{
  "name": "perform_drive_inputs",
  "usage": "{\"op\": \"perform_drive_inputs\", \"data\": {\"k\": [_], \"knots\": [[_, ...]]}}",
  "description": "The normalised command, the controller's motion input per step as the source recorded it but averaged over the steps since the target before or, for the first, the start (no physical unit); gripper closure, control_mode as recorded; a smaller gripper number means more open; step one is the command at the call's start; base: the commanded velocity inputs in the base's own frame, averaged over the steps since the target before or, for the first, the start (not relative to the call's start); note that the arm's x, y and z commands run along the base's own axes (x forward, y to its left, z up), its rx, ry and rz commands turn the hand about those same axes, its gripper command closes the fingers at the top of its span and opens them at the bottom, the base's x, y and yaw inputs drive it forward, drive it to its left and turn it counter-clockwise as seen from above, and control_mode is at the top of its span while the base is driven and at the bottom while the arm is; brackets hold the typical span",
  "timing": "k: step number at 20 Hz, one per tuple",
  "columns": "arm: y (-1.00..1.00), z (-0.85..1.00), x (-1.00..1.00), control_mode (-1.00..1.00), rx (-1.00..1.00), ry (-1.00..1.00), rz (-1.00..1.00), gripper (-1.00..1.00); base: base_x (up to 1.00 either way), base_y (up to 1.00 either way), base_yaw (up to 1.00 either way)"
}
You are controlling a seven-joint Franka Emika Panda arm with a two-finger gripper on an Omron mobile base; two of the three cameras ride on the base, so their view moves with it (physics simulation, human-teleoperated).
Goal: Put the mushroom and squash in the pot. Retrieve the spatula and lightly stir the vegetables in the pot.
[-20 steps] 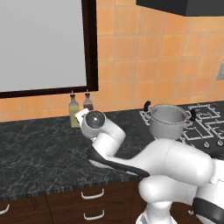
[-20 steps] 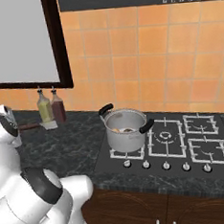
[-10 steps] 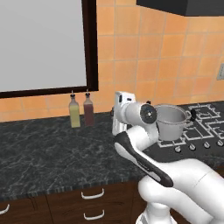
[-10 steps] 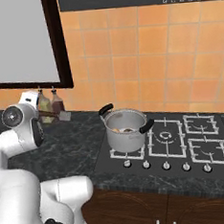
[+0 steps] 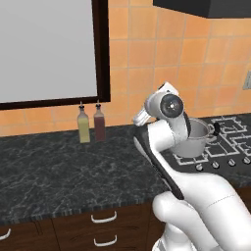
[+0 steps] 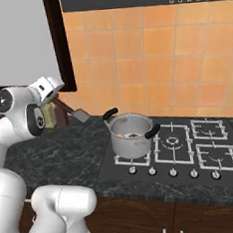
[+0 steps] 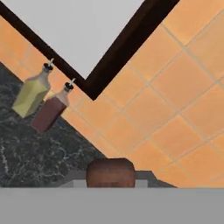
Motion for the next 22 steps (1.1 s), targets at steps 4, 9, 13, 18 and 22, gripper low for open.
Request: {"op": "perform_drive_inputs", "data": {"k": [4,9,13,18,22], "knots": [[-1.00,0.15,0.01,-1.00,0.49,0.01,-0.05,1.00,0.00,0.00,0.00],[-1.00,-0.14,0.13,-1.00,0.39,-0.10,-0.03,1.00,0.00,0.00,0.00],[-0.81,0.00,0.21,-1.00,0.13,-0.09,-0.26,1.00,0.00,0.00,0.00],[-0.86,0.00,0.26,-1.00,0.21,0.14,-0.37,1.00,0.00,0.00,0.00],[-0.78,-0.06,0.49,-1.00,0.28,0.08,-0.24,1.00,0.00,0.00,0.00]]}}
